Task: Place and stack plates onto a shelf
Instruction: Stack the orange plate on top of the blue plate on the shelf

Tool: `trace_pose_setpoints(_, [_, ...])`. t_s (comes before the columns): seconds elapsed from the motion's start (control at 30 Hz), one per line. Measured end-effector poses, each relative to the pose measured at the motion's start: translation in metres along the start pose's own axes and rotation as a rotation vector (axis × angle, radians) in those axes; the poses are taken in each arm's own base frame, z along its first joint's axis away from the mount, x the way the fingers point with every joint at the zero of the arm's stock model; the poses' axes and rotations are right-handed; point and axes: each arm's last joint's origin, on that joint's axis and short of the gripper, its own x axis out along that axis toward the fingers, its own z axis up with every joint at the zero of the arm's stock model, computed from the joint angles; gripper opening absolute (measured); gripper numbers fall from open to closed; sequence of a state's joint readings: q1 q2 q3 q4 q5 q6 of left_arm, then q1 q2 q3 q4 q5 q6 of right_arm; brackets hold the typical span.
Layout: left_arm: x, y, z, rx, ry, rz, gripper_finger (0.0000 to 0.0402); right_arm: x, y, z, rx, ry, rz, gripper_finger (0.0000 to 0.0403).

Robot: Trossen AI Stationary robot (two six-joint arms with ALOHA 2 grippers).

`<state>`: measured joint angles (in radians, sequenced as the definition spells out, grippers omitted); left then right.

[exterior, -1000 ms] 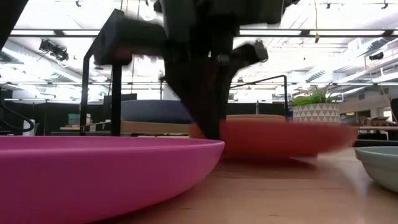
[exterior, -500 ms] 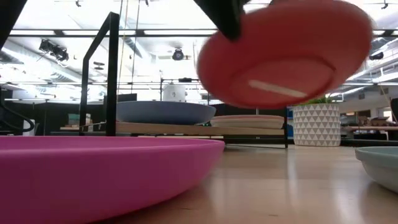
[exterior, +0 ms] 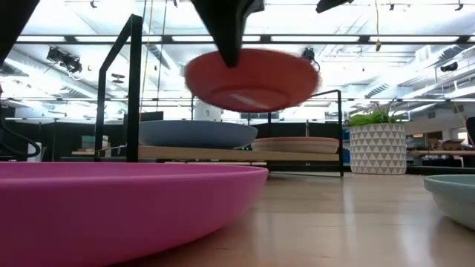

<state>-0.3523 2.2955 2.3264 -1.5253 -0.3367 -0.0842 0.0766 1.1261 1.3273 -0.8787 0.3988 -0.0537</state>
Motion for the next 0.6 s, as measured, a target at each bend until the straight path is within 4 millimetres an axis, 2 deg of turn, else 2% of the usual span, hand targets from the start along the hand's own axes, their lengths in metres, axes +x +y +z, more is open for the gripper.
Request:
trace_pose_setpoints(0.3, [0.009,0.028,-0.002,-0.35,0.049,0.01,0.0022,0.0,0.0,0.0,-0.027,-0.004,0.001,0.0116])
trace_pose_setpoints(0.6, [0.041,0.045,-0.005,-0.558,0.143,-0.09,0.0023,0.0,0.0,0.003,-0.028,-0.027,0.0,0.0116])
